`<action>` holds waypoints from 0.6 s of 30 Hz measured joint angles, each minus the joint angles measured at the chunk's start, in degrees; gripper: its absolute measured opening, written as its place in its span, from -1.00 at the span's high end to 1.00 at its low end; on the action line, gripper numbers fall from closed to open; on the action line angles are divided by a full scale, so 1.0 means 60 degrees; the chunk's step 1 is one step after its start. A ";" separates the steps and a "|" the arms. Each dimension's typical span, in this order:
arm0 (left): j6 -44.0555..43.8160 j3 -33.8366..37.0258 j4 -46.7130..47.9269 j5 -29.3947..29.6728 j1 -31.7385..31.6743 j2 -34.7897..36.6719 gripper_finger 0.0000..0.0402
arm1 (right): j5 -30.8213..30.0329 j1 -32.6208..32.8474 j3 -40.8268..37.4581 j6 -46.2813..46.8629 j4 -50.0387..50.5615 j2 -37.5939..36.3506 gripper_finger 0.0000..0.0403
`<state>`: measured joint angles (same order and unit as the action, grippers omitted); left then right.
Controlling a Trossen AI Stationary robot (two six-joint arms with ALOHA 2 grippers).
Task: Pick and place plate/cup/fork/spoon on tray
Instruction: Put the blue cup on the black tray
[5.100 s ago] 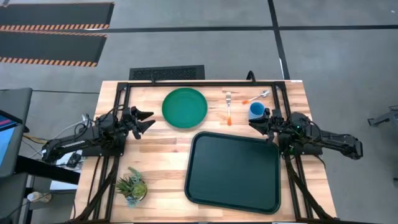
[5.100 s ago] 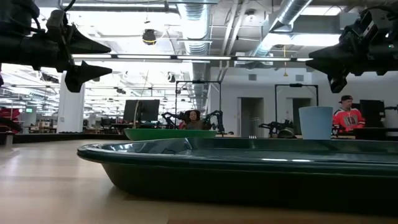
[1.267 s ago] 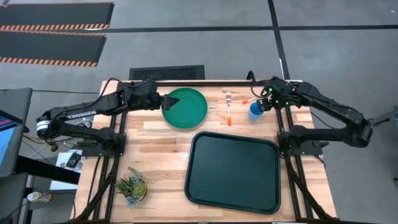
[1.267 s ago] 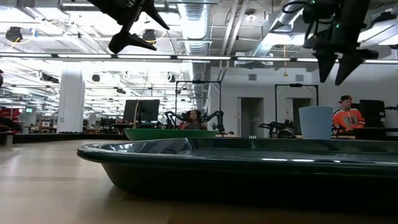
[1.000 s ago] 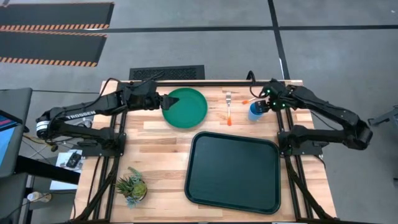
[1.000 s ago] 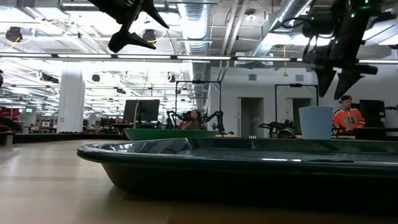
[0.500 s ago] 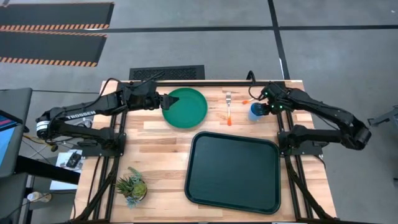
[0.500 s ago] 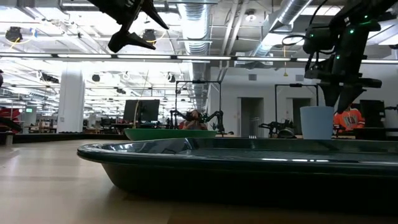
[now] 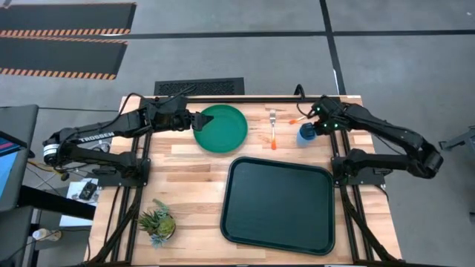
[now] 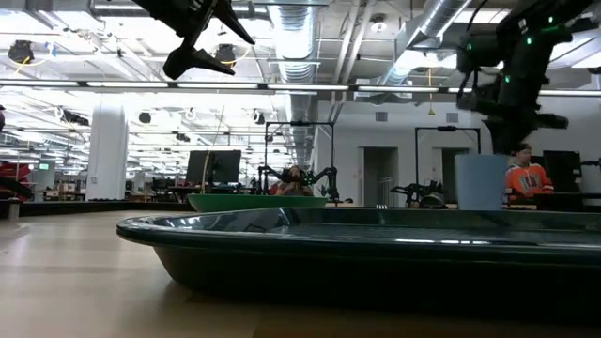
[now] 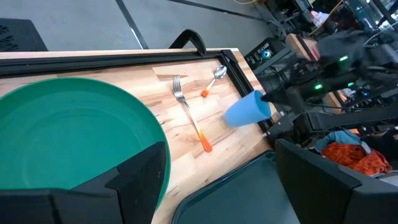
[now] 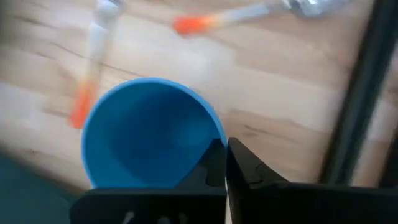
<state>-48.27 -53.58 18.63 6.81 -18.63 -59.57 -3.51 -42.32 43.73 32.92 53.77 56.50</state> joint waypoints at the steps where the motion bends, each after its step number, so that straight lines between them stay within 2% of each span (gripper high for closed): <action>1: -0.0010 0.0000 0.0000 0.0000 0.0000 0.0000 -0.42 | 0.0130 0.0073 0.0276 0.0002 0.0027 -0.0022 0.96; 5: -0.0034 0.0000 0.0004 0.0000 0.0000 0.0000 -0.42 | 0.0764 0.0492 0.1306 -0.0072 0.1111 -0.0115 0.98; 9: 0.0094 0.0000 0.0004 0.0000 0.0000 0.0000 -0.42 | 0.1395 0.1678 0.1595 0.0168 0.2273 -0.0197 0.98; 15: 0.0109 0.0000 0.0004 0.0004 0.0000 0.0000 -0.42 | 0.1295 0.4258 0.1362 0.1830 0.2875 -0.0239 0.98; 18: 0.0109 0.0000 0.0003 0.0004 0.0000 0.0000 -0.42 | 0.0768 0.5539 0.1362 0.2542 0.2571 -0.0239 0.99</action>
<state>-47.62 -53.58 18.65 6.83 -18.63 -59.57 1.09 -9.09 51.90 48.18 69.20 55.07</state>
